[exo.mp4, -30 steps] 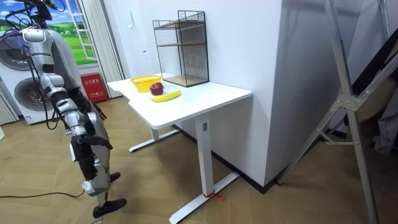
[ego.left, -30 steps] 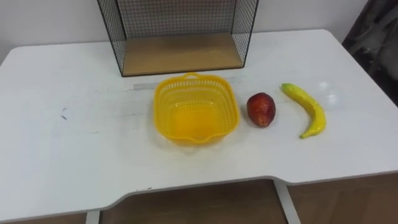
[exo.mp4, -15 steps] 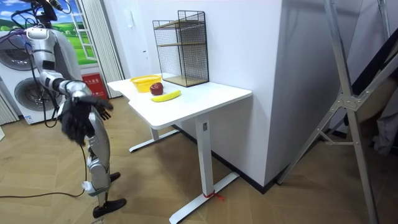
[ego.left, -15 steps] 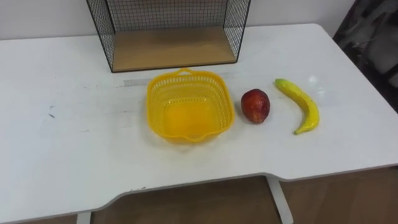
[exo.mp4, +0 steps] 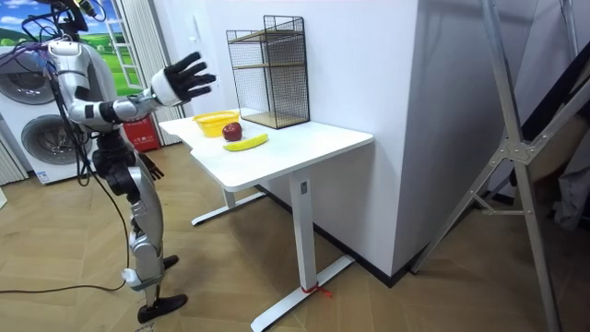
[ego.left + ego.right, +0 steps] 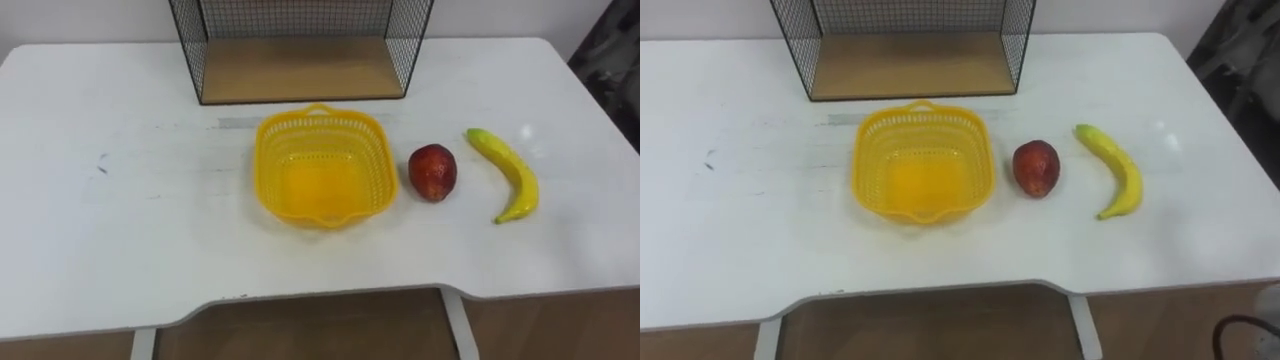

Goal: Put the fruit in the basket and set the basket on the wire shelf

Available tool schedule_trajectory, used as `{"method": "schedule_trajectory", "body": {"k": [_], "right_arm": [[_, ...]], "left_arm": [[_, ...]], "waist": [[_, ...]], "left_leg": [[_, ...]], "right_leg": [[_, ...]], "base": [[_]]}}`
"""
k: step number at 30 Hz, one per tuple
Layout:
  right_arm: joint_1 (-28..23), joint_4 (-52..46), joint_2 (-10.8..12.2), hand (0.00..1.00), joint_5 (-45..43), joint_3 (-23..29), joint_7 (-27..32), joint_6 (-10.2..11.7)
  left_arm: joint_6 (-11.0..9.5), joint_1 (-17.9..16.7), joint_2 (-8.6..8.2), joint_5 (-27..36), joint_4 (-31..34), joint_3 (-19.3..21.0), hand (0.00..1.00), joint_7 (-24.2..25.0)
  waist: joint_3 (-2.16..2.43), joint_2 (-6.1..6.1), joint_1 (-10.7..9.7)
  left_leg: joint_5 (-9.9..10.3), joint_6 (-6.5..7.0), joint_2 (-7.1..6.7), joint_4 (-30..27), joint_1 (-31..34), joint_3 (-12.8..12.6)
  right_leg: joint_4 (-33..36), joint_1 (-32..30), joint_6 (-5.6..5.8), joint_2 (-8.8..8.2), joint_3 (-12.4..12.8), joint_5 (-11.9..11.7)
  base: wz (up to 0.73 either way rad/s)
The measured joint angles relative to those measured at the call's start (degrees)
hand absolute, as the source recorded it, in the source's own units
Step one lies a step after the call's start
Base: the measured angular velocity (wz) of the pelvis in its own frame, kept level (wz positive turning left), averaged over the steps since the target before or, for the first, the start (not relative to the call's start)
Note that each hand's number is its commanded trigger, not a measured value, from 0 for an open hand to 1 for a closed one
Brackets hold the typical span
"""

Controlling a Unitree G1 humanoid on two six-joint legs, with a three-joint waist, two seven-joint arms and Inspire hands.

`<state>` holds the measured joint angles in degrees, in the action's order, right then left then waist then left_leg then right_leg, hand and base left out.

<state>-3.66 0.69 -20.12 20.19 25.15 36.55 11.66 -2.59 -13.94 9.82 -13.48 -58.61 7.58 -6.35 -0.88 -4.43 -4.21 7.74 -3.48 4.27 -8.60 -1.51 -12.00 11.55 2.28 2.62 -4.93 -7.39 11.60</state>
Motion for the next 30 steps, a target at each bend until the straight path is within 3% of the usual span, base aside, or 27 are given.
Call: {"method": "schedule_trajectory", "body": {"k": [6,11,16,22,30], "right_arm": [[0.01,-0.76,-0.04,0.0,-0.19,-4.04,-8.87,-0.71],[0.31,-0.64,-0.05,0.0,-1.87,-7.67,-14.6,-2.37],[0.32,1.67,-0.06,0.0,-7.47,-13.05,-24.55,-4.37],[0.32,3.19,-0.06,0.0,-9.98,-13.36,-31.74,-6.26],[0.4,3.18,-0.06,0.0,-14.37,-13.37,-37.35,-6.29]], "left_arm": [[0.04,-0.44,0.38,-0.79,0.01,-0.35,0.0,0.48],[0.29,-2.04,0.41,-1.29,0.05,-2.19,0.0,0.49],[1.38,-1.66,0.46,-1.95,-0.03,-2.28,0.0,0.5],[2.63,-1.68,0.3,-3.29,0.0,-2.25,0.0,0.99],[2.7,-1.14,0.31,-4.24,0.01,-2.28,0.0,1.75]], "waist": [[-0.12,-0.36,1.41],[-0.01,-0.63,1.59],[0.29,-0.99,1.75],[0.5,-0.83,2.75],[0.49,-0.96,2.98]], "left_leg": [[0.0,0.0,-0.03,0.14,-0.05,0.11],[0.0,0.0,-0.01,0.12,-0.09,0.24],[0.0,0.0,-0.02,0.05,0.06,0.76],[0.0,0.0,-0.03,-0.17,0.24,1.35],[0.0,0.0,-0.02,-0.9,0.17,2.19]], "right_leg": [[0.0,-0.07,0.0,0.0,0.06,0.0],[-0.05,0.08,-0.03,0.0,-0.14,-0.02],[-0.93,0.66,-0.1,0.01,-0.72,-0.23],[-0.94,0.93,-0.1,0.01,-1.32,-0.24],[-0.99,1.76,-0.13,0.0,-2.14,-0.26]], "base": [[0.01],[0.0],[0.04],[0.05],[0.05]]}}
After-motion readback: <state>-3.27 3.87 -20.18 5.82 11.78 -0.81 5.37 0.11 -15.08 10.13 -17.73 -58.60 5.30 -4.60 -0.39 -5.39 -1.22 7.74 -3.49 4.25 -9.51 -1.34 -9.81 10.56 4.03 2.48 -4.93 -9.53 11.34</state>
